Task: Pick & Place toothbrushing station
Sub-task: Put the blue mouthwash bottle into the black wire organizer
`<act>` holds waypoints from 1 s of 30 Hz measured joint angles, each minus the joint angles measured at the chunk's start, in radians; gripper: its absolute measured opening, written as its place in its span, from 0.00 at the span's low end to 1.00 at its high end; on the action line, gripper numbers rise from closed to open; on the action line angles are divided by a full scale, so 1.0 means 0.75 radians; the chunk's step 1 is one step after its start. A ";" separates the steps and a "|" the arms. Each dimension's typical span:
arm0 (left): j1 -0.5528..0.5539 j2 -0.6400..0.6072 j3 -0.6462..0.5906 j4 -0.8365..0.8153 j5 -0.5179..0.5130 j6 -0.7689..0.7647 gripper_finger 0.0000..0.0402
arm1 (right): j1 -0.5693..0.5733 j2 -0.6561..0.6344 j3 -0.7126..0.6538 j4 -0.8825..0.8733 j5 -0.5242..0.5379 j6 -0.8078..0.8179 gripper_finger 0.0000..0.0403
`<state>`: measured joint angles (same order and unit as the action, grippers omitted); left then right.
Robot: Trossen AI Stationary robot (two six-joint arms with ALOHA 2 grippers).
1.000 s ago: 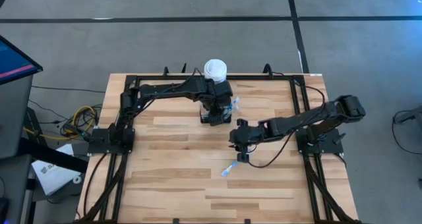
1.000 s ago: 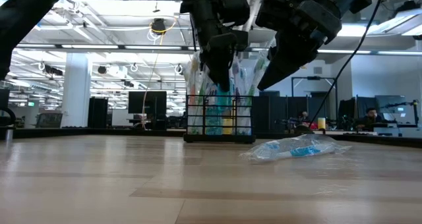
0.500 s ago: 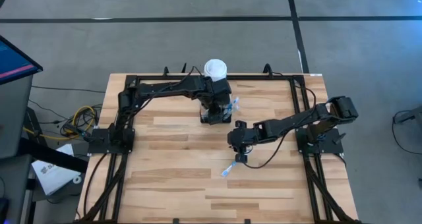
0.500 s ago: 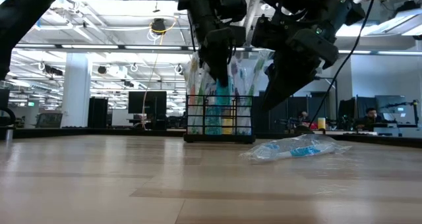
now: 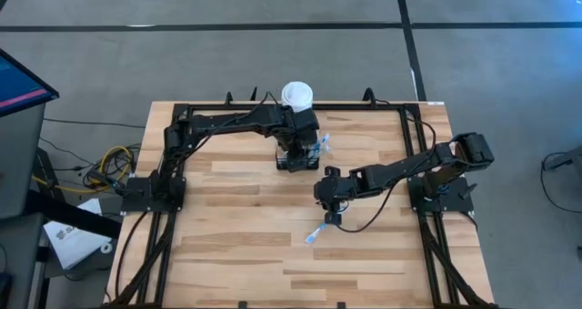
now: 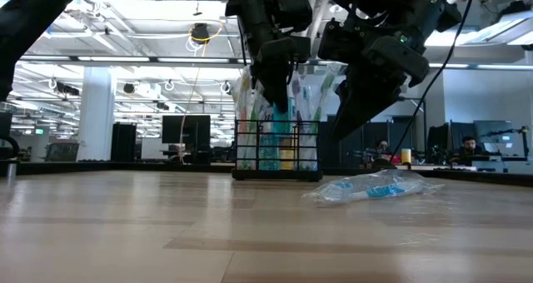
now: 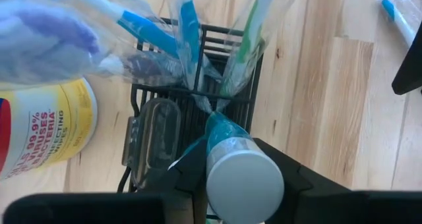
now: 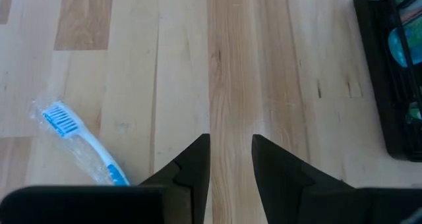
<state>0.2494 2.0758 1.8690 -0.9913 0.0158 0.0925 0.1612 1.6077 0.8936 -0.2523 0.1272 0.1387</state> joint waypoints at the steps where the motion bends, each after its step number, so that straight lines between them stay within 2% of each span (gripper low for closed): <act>1: 0.000 0.000 0.000 -0.001 0.000 0.000 0.23 | 0.000 0.000 0.000 0.000 0.000 0.000 0.25; 30: 0.010 -0.007 -0.064 0.098 0.003 0.005 0.23 | 0.000 -0.001 0.001 0.000 -0.001 0.002 0.25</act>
<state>0.2569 2.0705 1.8214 -0.9176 0.0183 0.0962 0.1612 1.6073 0.8944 -0.2523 0.1265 0.1398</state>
